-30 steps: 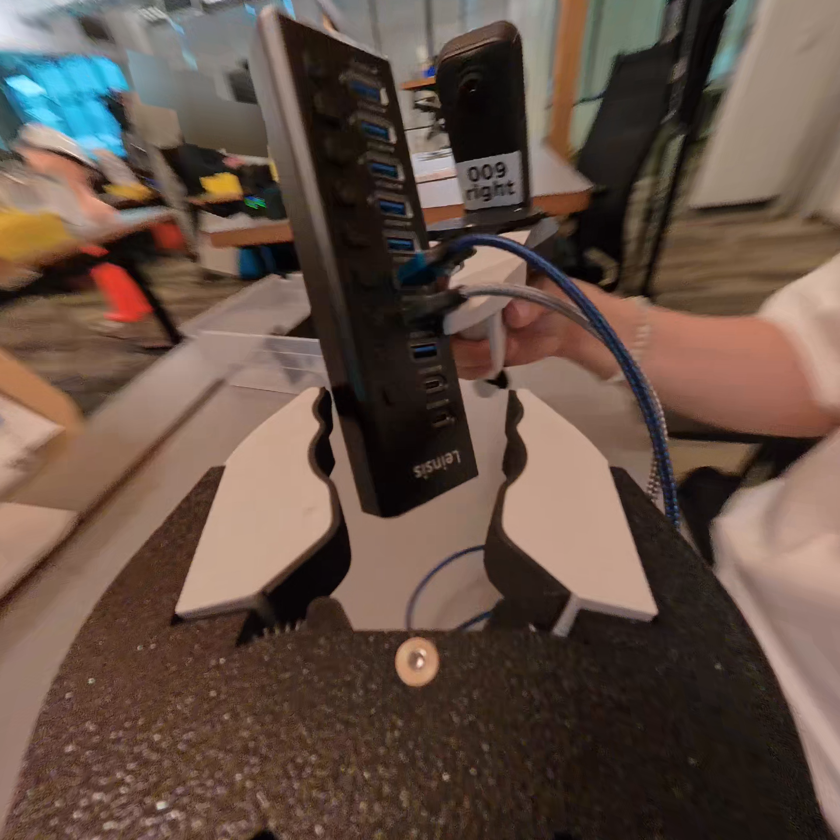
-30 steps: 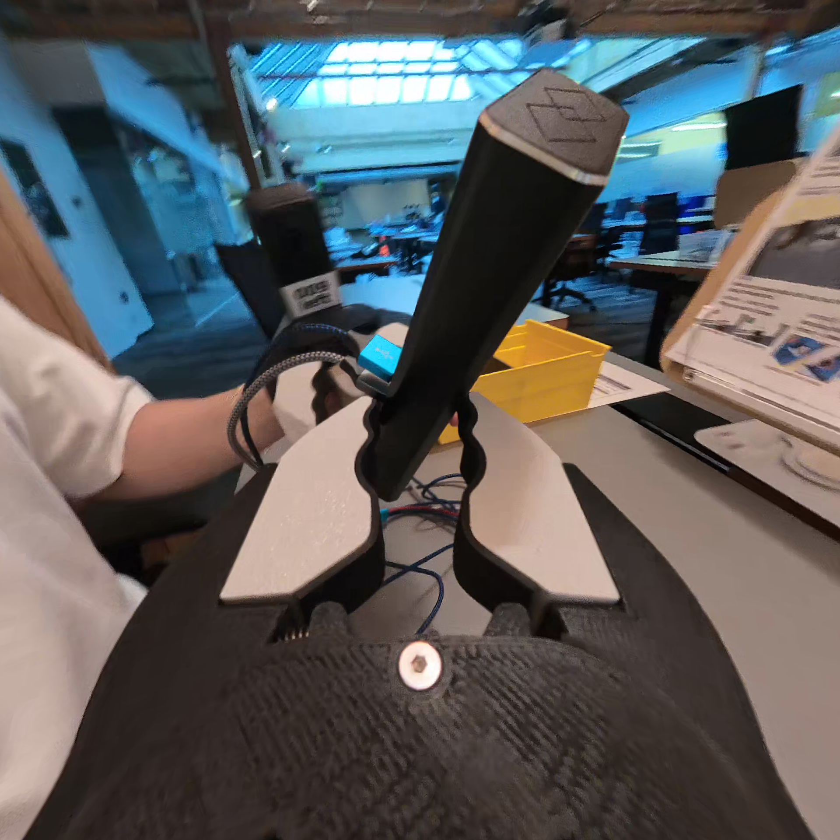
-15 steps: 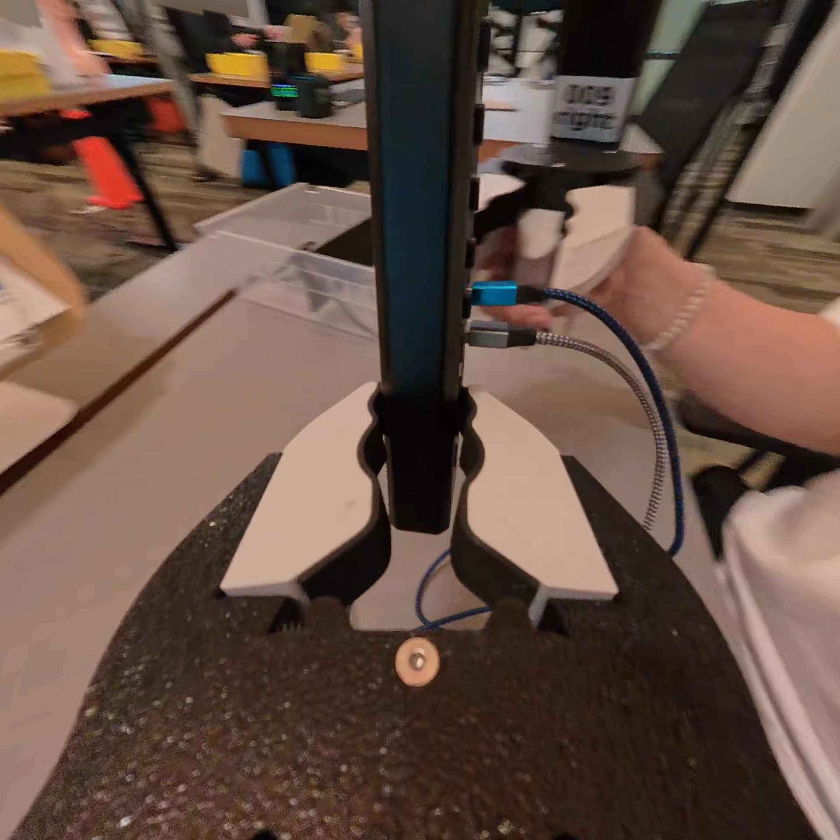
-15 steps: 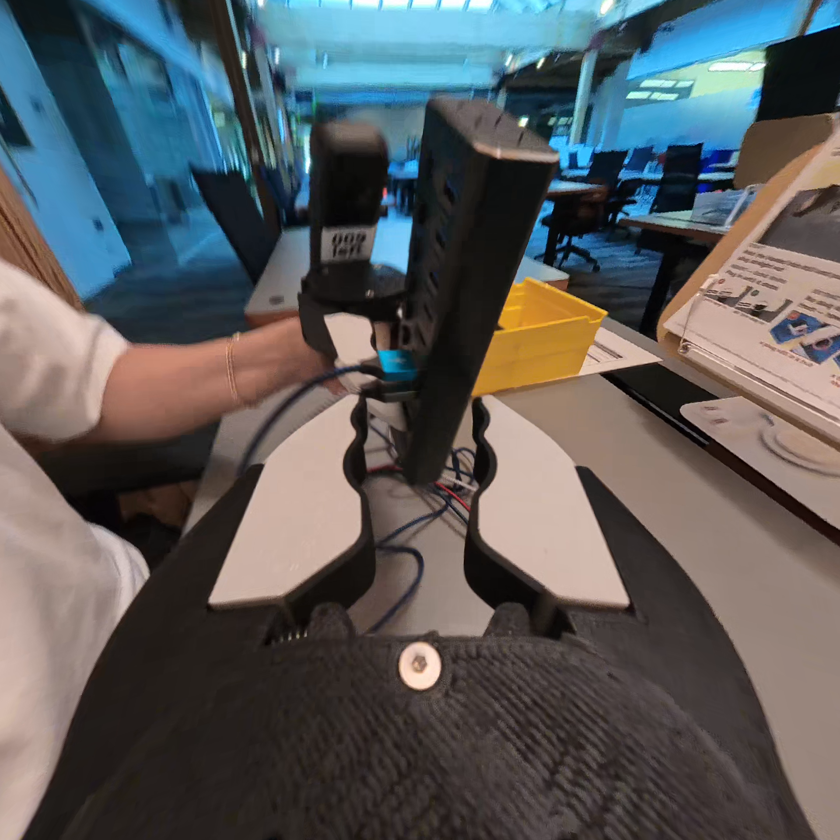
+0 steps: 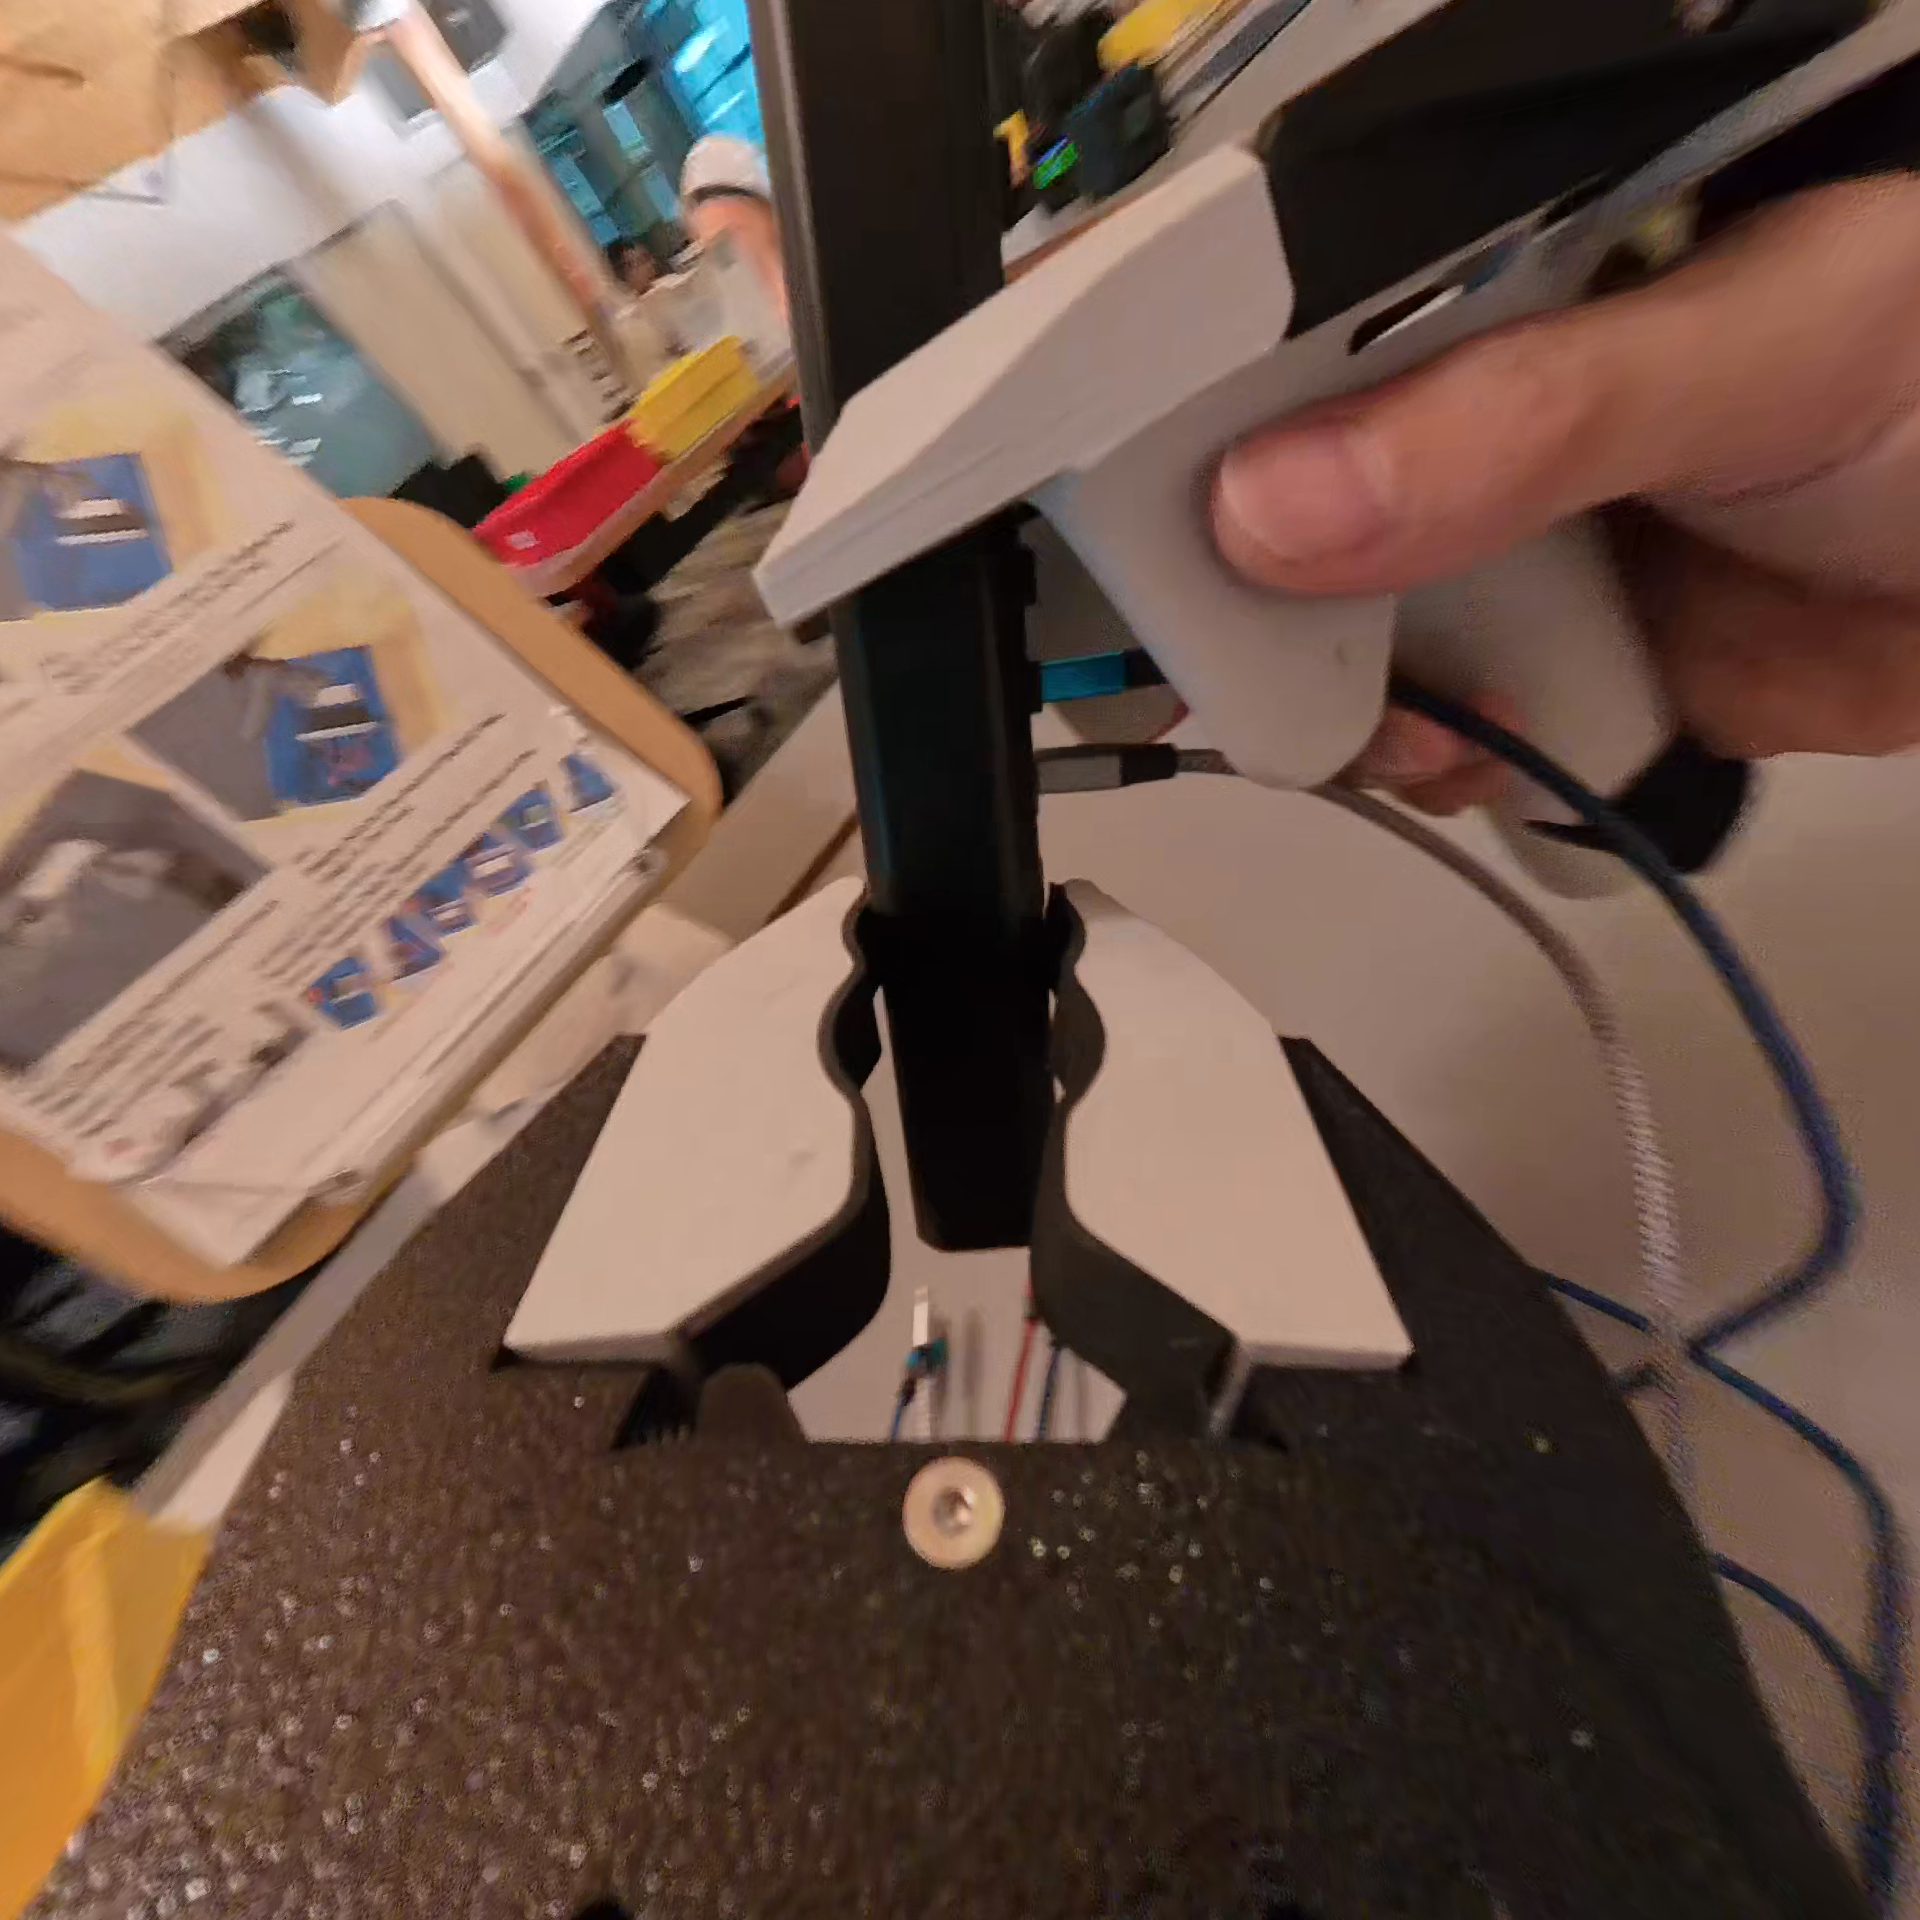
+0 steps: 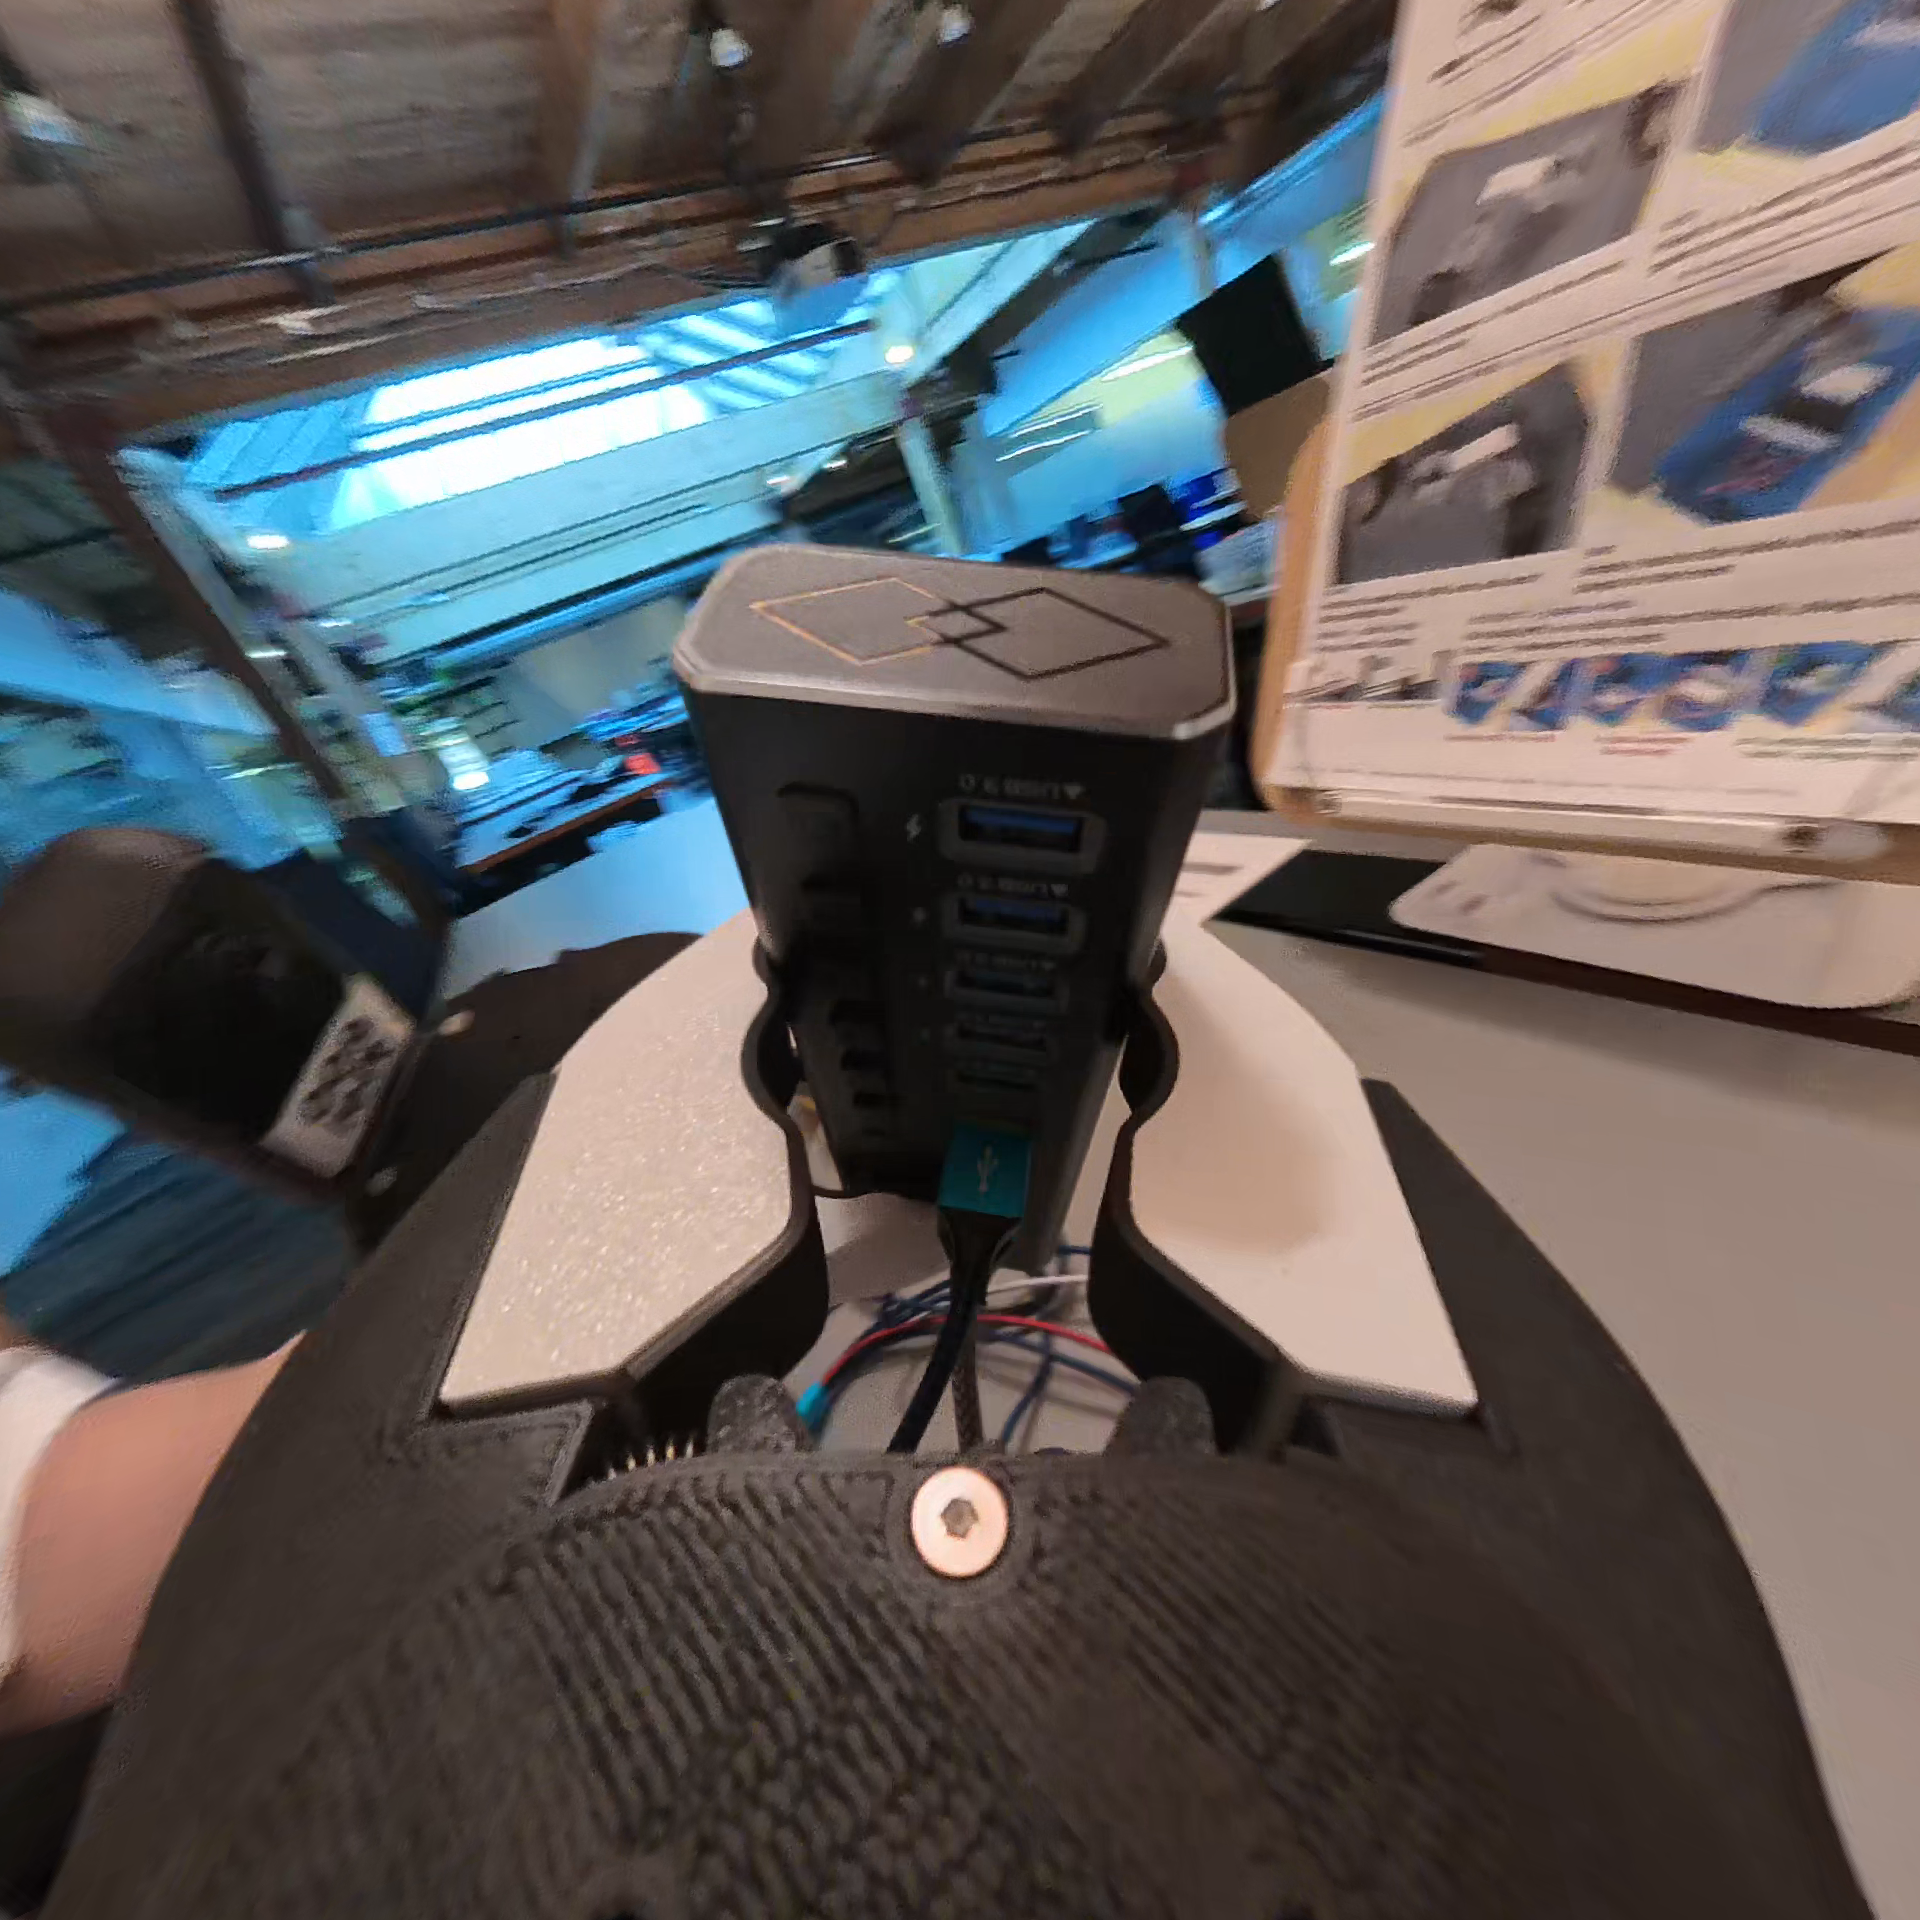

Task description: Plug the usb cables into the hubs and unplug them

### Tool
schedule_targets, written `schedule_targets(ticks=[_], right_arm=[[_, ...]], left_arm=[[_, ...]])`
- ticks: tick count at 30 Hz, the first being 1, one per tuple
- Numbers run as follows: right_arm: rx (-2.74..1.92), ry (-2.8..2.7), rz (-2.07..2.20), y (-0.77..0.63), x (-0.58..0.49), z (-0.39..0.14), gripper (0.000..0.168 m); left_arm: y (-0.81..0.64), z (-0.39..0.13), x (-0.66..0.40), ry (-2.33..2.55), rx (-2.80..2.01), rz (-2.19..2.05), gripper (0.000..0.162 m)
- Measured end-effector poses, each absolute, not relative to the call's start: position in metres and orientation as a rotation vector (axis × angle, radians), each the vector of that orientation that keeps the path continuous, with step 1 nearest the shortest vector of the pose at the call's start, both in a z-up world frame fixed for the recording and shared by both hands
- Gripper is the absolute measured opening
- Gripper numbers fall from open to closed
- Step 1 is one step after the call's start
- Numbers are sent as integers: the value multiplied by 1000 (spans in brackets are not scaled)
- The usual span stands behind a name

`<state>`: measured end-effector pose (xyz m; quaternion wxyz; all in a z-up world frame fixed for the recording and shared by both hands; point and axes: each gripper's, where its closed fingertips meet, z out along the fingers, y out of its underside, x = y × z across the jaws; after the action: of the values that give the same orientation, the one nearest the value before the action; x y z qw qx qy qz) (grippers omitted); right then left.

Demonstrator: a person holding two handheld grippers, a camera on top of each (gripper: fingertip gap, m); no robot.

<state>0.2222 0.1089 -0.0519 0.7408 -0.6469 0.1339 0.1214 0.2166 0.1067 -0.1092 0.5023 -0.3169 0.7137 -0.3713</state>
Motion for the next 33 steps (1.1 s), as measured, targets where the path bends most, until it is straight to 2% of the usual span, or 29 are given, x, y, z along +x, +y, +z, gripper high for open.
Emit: schedule_targets(ticks=[3,4,7,10,11,13,16,19,22,23,29,33], right_arm=[[-1522,117,375,106,209,-55,62],[-1567,36,365,105,203,-57,62],[-1605,-153,397,104,183,-56,62],[-1587,-293,452,107,162,-51,62],[-1597,-334,453,109,156,-52,62],[-1640,-395,436,112,149,-58,62],[-1686,-436,415,112,148,-65,62],[-1681,-480,451,106,146,-64,62],[-1694,-508,443,107,143,-66,62],[-1712,-509,443,108,142,-68,62],[-1762,-553,382,103,143,-77,61],[-1751,-476,209,91,161,-68,61]], left_arm=[[91,-112,202,1891,-768,-1119,39],[87,-114,197,1959,-785,-1187,47],[80,-118,187,2121,-869,-1339,83],[69,-135,179,2311,-941,-1365,97],[66,-139,180,2330,-932,-1344,95],[61,-142,183,2334,-843,-1298,80],[61,-150,184,2363,-793,-1238,80],[52,-142,180,2335,-804,-1397,78],[48,-123,184,2209,-776,-1494,84],[49,-126,185,2221,-764,-1447,79],[49,-138,188,2236,-704,-1324,75],[59,-135,192,2130,-775,-1434,74]])
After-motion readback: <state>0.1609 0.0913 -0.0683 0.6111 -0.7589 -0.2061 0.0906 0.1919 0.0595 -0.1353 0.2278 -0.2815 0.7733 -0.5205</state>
